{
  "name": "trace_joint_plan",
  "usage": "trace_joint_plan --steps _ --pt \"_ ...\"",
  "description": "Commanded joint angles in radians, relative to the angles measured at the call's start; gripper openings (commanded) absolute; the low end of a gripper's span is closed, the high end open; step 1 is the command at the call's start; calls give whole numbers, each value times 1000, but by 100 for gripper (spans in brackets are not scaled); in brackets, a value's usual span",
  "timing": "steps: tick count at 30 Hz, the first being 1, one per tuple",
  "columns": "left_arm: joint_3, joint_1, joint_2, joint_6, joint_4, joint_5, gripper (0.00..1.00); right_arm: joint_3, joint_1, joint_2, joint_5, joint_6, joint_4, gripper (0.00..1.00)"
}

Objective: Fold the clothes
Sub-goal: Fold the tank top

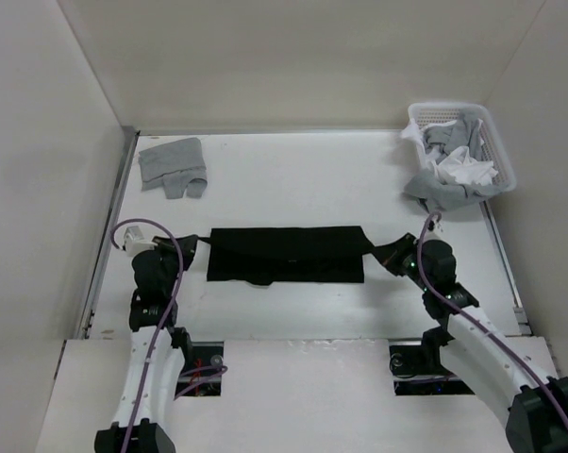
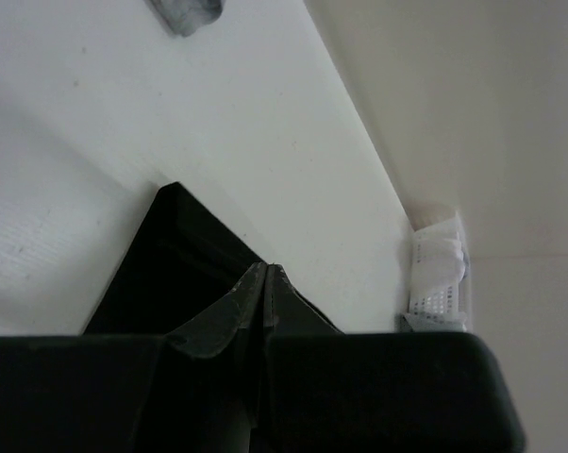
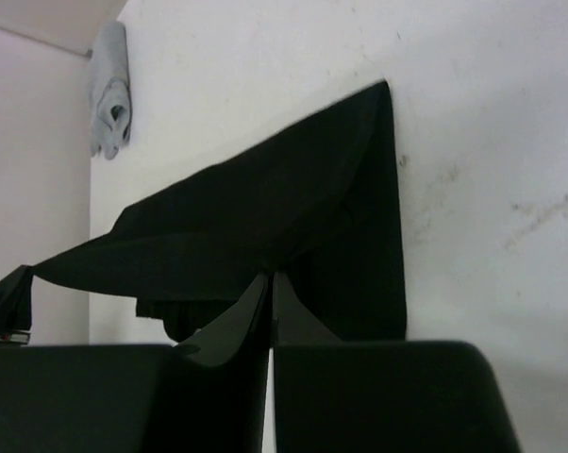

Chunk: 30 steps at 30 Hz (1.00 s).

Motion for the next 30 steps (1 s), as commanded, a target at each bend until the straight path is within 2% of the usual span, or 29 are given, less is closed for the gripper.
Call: trace_joint_plan --steps 1,6,8,9,11,14,18,22,25,30 --pt "-59 7 -46 -1 -122 50 0 -45 26 -29 25 80 -78 3" --pt "-101 17 -74 -1 -208 16 2 -108 46 -35 14 186 -131 5" --pt "-88 31 -83 5 -250 -33 7 -120 69 -64 46 214 -157 7" --pt "-79 30 -86 16 -253 -56 11 -115 76 -78 65 217 -179 10" --pt "-55 17 -86 33 -248 -90 21 -105 81 -96 105 212 -214 26" --pt "-13 -10 -73 51 -193 -137 23 -91 84 -89 158 189 -207 48" --pt "30 -116 22 64 -35 -159 23 -77 84 50 166 139 -74 55" --pt "73 -335 237 73 113 -237 23 -43 61 267 73 97 106 54" --pt "94 -458 354 75 201 -297 23 -46 66 365 22 122 233 51" --pt "122 -513 423 76 267 -315 23 -60 53 424 -1 175 313 25"
